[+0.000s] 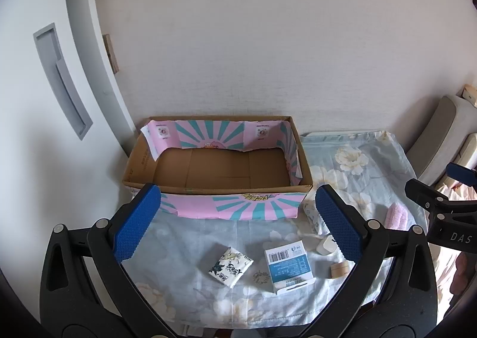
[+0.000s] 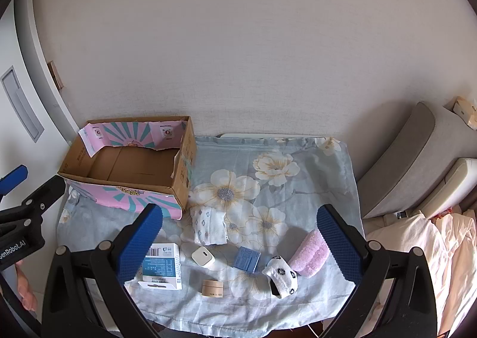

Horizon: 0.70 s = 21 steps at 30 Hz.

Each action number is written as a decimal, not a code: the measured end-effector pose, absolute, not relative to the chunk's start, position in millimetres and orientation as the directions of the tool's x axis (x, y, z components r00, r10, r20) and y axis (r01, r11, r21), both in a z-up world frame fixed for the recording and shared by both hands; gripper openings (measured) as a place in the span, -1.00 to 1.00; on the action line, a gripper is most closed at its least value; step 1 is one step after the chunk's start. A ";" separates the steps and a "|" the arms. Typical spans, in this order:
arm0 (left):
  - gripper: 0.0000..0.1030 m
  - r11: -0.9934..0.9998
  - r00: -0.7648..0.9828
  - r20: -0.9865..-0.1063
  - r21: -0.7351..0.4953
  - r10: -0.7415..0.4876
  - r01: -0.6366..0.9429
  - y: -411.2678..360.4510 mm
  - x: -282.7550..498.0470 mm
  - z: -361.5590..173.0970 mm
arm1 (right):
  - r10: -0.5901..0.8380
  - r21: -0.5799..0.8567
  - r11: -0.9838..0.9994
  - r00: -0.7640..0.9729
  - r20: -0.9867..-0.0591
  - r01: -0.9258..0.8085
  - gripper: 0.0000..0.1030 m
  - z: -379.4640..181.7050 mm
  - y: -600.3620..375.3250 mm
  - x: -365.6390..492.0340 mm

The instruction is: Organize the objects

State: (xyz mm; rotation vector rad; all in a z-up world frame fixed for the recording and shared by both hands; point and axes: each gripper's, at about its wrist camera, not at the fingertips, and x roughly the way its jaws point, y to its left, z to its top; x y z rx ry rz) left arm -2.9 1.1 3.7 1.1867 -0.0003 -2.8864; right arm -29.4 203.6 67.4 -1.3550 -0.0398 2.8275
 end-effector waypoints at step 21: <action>1.00 -1.000 -0.722 -0.692 0.000 -0.013 0.018 3.6 -1.3 6.7 | 0.025 -0.037 -0.999 -0.627 -0.779 0.007 0.99 68.6 207.0 -29.6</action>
